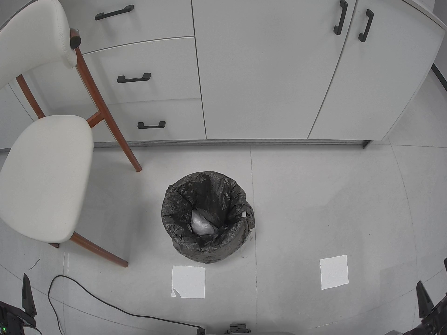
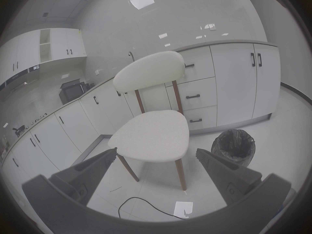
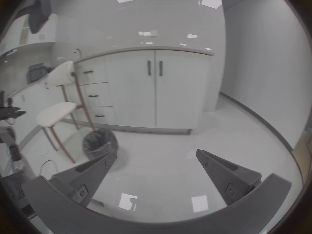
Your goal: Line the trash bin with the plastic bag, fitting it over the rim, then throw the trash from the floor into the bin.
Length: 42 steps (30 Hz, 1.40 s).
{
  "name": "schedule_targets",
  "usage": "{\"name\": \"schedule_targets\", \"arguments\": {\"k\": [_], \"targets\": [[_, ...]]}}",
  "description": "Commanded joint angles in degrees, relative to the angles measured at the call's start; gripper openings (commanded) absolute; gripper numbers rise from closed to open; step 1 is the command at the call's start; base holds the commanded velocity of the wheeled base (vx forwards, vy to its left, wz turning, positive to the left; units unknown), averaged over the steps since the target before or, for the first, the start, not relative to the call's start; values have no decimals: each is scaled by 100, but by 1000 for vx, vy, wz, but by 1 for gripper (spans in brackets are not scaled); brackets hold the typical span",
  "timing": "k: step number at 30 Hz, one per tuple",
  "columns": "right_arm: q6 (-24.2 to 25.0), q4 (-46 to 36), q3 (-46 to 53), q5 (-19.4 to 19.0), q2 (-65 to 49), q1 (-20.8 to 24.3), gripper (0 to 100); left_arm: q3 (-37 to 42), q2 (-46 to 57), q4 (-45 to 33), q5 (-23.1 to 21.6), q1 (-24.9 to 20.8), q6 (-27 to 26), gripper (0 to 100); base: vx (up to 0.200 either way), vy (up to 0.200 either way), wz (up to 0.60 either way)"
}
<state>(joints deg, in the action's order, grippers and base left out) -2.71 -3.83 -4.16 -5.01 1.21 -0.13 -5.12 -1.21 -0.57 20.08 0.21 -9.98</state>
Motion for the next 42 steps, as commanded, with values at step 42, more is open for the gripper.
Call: {"name": "schedule_targets", "arguments": {"k": [42], "targets": [[297,374,416,642,-103,-13,100,512,121,470,93,-12,1069,100,0,0,0]]}}
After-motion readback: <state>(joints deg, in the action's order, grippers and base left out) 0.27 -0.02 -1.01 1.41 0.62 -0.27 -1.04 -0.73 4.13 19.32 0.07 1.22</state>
